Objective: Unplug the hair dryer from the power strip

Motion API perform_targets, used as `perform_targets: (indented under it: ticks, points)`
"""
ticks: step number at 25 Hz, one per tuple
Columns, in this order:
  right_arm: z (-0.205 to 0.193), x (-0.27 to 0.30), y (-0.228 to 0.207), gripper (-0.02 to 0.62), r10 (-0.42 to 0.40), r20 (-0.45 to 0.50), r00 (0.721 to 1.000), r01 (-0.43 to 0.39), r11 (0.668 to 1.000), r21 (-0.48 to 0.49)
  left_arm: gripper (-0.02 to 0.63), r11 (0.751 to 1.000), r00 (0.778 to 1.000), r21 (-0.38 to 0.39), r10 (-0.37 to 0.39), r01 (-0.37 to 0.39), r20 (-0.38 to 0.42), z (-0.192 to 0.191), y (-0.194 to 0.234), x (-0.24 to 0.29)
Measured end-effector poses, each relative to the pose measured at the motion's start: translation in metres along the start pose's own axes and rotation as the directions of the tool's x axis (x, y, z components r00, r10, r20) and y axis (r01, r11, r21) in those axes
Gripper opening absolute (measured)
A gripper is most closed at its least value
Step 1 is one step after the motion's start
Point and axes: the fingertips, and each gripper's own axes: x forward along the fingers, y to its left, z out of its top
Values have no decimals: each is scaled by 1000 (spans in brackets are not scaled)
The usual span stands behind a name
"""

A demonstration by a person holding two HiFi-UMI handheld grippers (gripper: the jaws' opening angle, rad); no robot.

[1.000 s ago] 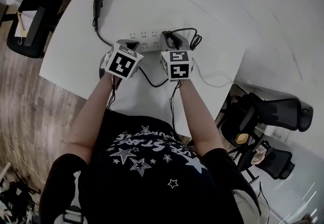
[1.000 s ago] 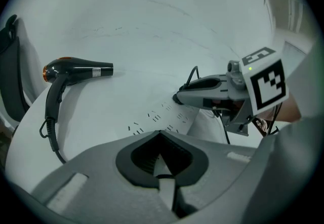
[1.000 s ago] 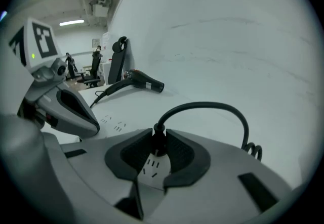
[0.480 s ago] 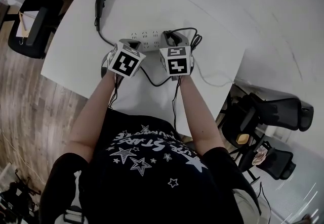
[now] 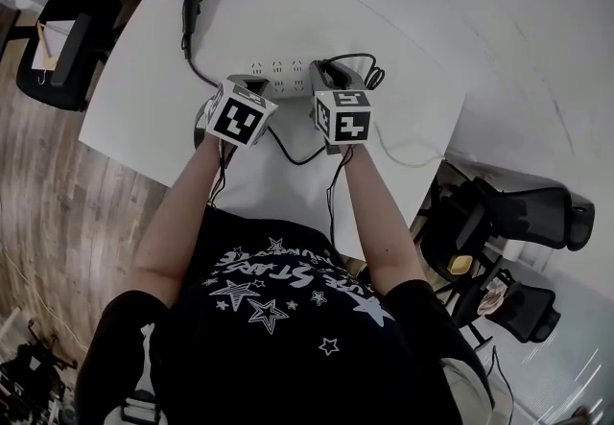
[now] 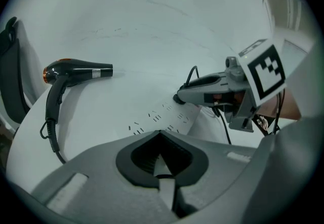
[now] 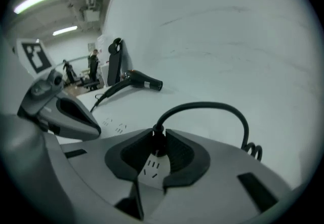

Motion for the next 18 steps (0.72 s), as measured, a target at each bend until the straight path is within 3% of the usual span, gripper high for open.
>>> perform_targets:
  ticks: [2,4,5,7,9,13,15,18]
  points:
    - [1,-2,5,84,-58,2,998,57,988,-146,8,1000,1000,9,-2,2,-17,-1,0,0]
    - [1,-2,7,84,-68,14,998,69,981,-179,8,1000,1000,17,0,0,-26,-1,-1,0]
    - [0,-2,6,84,-51,21,998,53,989,-139,8,1000,1000,19,2,-1,-27,-1,-1,0]
    - [0,-1,0,83,15,38,999,-16,999,39,8,1000,1000,15,0,0,-25,-1,0,0]
    - [-1,0,-5,86,68,55,996,-78,975,207,8,1000,1000,3,-8,8,-20,-2,0,0]
    - [-2,1,-8,86,91,67,994,-107,950,292,8,1000,1000,0,-20,20,-7,-1,1,3]
    - [0,0,-7,84,71,58,996,-82,971,224,8,1000,1000,-3,-18,18,-11,-1,0,2]
    - [2,-3,1,81,11,34,999,-11,1000,-5,8,1000,1000,4,-10,10,-19,-1,0,1]
